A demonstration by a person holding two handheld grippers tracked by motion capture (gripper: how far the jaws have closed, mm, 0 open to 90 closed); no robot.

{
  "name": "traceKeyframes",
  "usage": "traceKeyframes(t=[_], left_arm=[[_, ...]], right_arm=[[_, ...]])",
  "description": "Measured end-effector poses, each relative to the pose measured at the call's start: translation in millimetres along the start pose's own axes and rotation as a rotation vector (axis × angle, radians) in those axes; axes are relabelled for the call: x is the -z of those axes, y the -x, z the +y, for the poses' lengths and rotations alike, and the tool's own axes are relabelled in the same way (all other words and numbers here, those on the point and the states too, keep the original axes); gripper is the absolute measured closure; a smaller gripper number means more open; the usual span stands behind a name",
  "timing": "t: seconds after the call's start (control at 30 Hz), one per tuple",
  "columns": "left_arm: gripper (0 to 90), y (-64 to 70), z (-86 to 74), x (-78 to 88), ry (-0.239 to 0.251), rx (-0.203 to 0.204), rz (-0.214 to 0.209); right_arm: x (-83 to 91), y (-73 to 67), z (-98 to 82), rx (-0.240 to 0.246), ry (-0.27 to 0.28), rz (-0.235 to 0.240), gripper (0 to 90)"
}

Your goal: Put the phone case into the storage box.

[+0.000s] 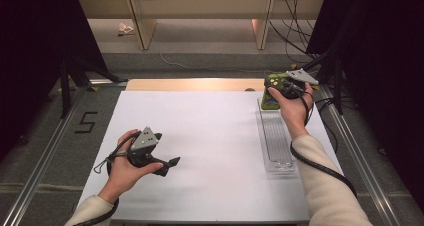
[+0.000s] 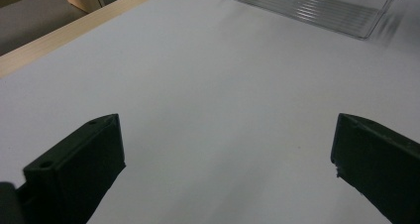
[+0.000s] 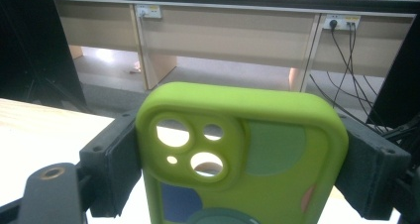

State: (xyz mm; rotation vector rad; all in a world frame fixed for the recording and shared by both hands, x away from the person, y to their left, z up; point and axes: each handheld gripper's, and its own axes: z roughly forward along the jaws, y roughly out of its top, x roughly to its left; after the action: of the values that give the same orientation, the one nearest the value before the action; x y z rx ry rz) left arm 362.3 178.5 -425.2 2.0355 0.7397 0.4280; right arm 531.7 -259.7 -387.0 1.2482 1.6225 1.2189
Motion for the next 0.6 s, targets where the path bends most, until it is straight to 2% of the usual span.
traceKeyframes(t=[0.6], left_arm=[[0.0,0.0,-0.1,-0.1,-0.002,0.0,-0.003]], right_arm=[[-9.3,1.5,-1.6,0.004,-0.023,-0.015,17.1]])
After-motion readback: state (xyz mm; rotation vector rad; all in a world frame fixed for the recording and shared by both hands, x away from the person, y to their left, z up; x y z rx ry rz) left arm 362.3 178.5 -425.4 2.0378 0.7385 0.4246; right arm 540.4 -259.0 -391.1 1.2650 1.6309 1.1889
